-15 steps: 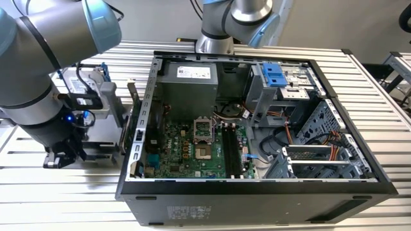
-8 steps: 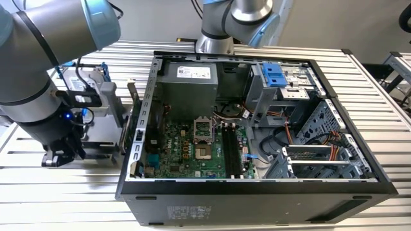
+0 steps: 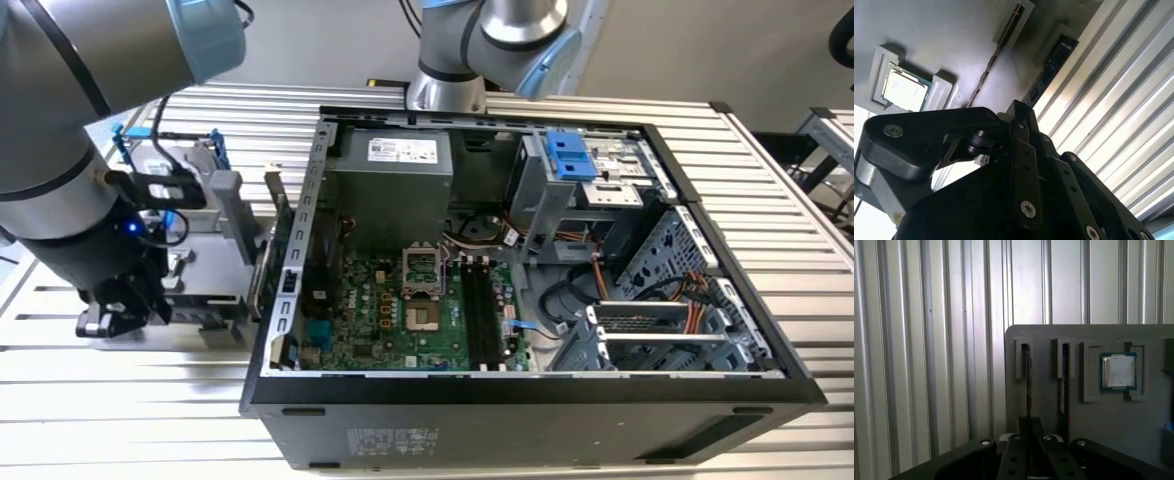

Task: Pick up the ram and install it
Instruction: 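Pick up the ram and move it above insertion slot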

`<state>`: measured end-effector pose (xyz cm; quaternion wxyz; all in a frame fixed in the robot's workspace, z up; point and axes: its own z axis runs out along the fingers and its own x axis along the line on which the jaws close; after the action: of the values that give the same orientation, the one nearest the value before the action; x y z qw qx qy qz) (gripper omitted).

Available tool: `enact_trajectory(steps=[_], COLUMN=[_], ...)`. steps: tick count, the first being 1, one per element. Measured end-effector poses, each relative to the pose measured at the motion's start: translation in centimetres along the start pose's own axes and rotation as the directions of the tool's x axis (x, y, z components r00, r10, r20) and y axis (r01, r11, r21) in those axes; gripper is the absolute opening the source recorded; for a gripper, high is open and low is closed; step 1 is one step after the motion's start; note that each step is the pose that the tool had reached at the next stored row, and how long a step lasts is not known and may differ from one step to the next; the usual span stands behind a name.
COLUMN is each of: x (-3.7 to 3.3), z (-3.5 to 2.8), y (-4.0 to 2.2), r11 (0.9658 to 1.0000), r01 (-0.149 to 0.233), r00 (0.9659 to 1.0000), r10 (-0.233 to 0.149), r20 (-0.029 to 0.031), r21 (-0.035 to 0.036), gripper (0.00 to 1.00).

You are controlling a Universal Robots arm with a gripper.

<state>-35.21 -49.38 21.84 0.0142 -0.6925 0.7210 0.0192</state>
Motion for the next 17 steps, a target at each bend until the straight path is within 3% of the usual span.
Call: enact_trajectory(steps=[17], x=[-0.10], z=[-2.25], y=[0.01], r11=[1.0000], r01=[-0.001], r00=[1.0000], r10=[0.001], r20=[0.0000], r21=[0.0000], gripper=[0.00])
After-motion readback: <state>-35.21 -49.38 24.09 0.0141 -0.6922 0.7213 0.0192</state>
